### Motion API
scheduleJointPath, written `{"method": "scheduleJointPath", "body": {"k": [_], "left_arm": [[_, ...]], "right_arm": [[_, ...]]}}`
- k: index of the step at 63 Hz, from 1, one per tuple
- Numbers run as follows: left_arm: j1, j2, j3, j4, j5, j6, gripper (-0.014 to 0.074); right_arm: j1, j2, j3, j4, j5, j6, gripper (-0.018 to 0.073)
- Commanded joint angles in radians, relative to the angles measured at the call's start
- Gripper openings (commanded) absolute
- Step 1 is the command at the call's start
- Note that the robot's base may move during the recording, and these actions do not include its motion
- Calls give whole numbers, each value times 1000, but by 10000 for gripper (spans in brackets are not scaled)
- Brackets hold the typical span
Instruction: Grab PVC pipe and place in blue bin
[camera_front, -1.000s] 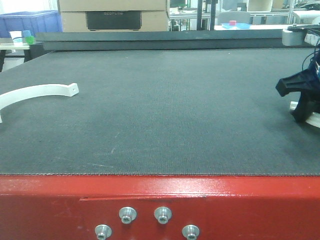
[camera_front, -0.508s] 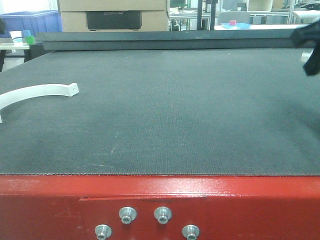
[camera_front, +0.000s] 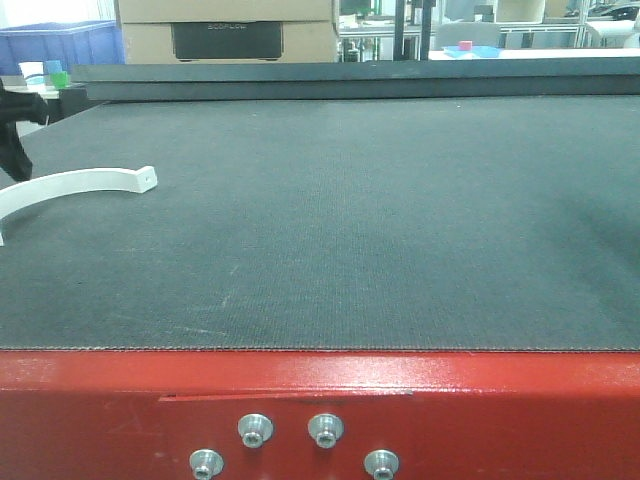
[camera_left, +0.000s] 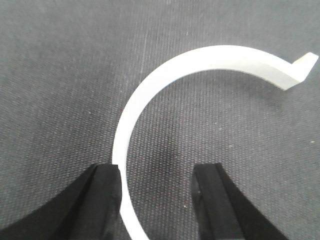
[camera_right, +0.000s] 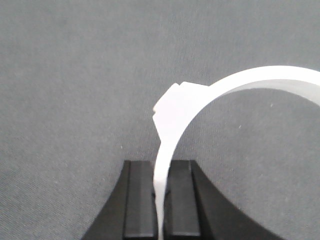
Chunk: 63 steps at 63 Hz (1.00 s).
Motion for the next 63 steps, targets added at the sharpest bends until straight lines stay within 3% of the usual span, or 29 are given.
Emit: {"method": "scheduleJointPath", "body": {"k": [1,30,49,63], "left_arm": [[4,16,-22,-10,-2,-8,256],[5,130,-110,-4,48,-10,256],[43,132,-110,-2,50,-10,256],[45,132,-117,38,24,-10,256]], "right_arm": [[-2,-27,1,2,-7,-5,-168],[-2,-29,1,2,5,-5,-168],[-2,-29,1,2,1,-5,-169],[-2,-29,1,2,-1,-5,-169]]}}
